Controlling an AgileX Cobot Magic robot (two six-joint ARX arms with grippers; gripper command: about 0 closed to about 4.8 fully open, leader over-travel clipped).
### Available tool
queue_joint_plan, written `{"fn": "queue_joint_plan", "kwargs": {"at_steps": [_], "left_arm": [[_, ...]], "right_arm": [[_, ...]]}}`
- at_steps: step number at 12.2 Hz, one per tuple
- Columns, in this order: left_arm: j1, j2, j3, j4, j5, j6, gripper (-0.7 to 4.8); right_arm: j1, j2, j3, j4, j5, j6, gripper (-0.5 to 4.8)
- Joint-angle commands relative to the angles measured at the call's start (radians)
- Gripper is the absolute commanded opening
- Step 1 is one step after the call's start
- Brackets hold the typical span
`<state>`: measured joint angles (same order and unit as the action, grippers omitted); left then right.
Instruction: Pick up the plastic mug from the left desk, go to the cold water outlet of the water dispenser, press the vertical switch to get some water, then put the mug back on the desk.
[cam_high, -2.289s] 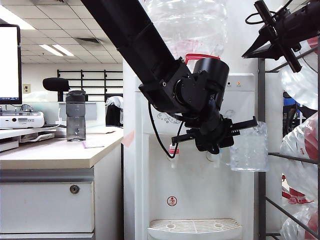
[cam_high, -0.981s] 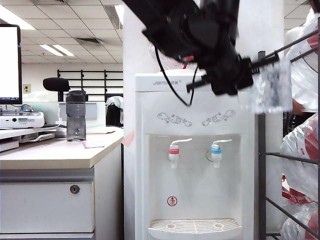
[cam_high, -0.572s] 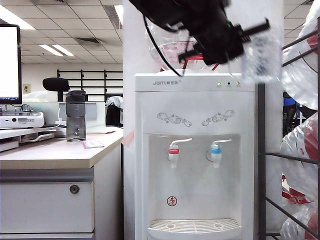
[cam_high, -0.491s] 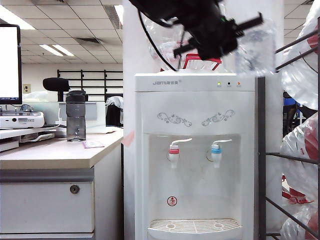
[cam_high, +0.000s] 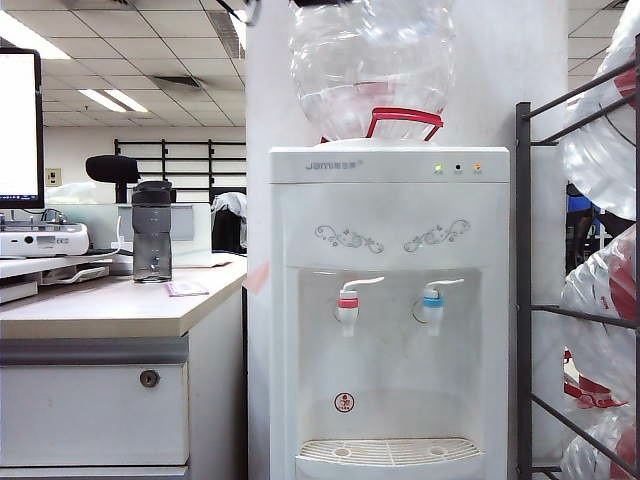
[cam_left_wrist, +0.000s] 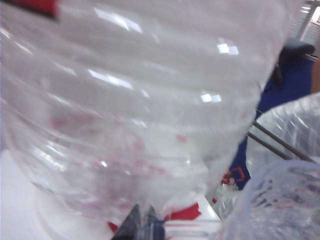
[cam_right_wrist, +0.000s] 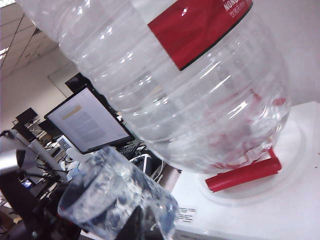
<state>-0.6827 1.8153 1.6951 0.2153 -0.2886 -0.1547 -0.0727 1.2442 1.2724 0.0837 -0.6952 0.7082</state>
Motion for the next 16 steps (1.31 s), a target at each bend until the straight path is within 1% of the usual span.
{"fn": "queue_joint_plan", "kwargs": {"at_steps": [1,2,3,5,6,7,8,9,10,11,12,14,16], "left_arm": [[0.107,-0.095,0.010,0.006,0.027,0.017,-0.07],[0.143,-0.104,0.010,-0.006,0.044,0.017,-0.07],[0.240,-0.108,0.009,-0.030,0.063,0.017,-0.07],[0.301,-0.108,-0.008,-0.020,0.066,0.016,-0.07],[0.345,-0.109,-0.070,0.014,0.068,0.006,-0.07],[0.360,-0.113,-0.125,0.062,0.067,0.008,-0.07],[0.362,-0.121,-0.358,0.273,0.008,0.007,-0.07],[0.450,-0.121,-0.500,0.408,-0.014,-0.033,-0.07],[0.491,-0.119,-0.533,0.417,-0.014,-0.041,-0.07],[0.524,-0.116,-0.566,0.435,-0.014,-0.048,-0.07],[0.555,0.012,-0.616,0.567,0.031,-0.047,-0.07],[0.562,0.088,-0.616,0.640,0.036,-0.048,-0.07],[0.586,0.160,-0.616,0.655,0.038,-0.055,-0.07]], "right_arm": [[0.000,-0.024,0.005,0.014,-0.015,-0.014,-0.05],[0.001,-0.029,0.005,0.008,-0.016,-0.056,-0.05],[0.005,-0.037,0.005,-0.039,-0.022,-0.137,-0.05],[0.005,-0.038,0.005,-0.048,-0.022,-0.137,-0.05],[0.005,-0.038,0.005,-0.050,-0.022,-0.145,-0.05],[0.005,-0.038,0.005,-0.050,-0.022,-0.150,-0.05],[0.005,-0.039,0.005,-0.050,-0.022,-0.163,-0.05],[0.007,-0.041,0.005,-0.051,-0.023,-0.167,-0.05],[0.014,-0.041,0.005,-0.051,-0.023,-0.196,-0.05],[0.020,-0.042,0.005,-0.054,-0.036,-0.249,-0.05],[0.031,-0.045,0.005,-0.055,-0.045,-0.271,-0.05],[0.030,-0.048,0.005,-0.058,-0.048,-0.271,-0.05],[0.031,-0.048,0.005,-0.058,-0.051,-0.271,-0.05]]}}
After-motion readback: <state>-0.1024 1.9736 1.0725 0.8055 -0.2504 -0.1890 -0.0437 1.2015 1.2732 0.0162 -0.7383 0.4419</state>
